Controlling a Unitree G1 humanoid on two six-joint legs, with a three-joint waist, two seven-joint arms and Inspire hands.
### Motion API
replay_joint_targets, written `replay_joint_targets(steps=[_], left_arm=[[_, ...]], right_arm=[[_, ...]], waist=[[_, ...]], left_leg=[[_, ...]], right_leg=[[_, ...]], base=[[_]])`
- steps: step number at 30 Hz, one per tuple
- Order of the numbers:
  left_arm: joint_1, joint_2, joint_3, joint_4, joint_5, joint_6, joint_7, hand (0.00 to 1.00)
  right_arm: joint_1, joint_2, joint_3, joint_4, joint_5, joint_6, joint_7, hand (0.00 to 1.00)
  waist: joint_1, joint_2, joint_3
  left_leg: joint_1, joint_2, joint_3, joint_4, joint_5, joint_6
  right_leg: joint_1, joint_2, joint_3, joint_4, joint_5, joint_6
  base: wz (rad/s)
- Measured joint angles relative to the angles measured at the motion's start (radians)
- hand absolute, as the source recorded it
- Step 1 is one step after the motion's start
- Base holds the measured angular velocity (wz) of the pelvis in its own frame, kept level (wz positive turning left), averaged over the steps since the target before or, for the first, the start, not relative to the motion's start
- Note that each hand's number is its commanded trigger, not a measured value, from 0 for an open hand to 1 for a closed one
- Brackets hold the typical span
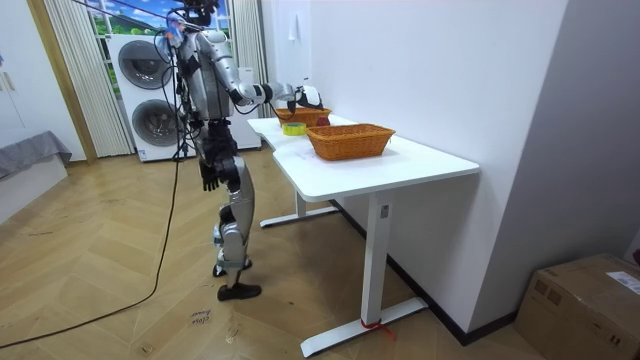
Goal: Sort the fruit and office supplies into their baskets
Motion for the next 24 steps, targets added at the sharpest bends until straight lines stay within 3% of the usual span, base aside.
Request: replay_joint_targets(steps=[12,24], left_arm=[[0.007,0.0,0.0,0.0,0.014,0.017,0.001,0.0],[-0.021,0.0,0.0,-0.001,0.028,0.022,0.002,0.0]], right_arm=[[-0.001,0.0,0.022,0.016,-0.006,0.0,-0.02,0.0],[-0.047,0.011,0.038,0.016,-0.166,0.0,-0.008,0.0]], waist=[[0.02,-0.003,0.0025],[0.023,-0.004,0.002]], left_leg=[[-0.001,0.0,0.0,0.0,0.0,0.0],[-0.002,0.0,0.0,-0.002,0.0,0.0]], right_leg=[[0.0,-0.001,0.0,0.0,0.0,0.0],[-0.002,0.001,-0.002,-0.001,0.0,0.0]], base=[[0.0],[0.0]])
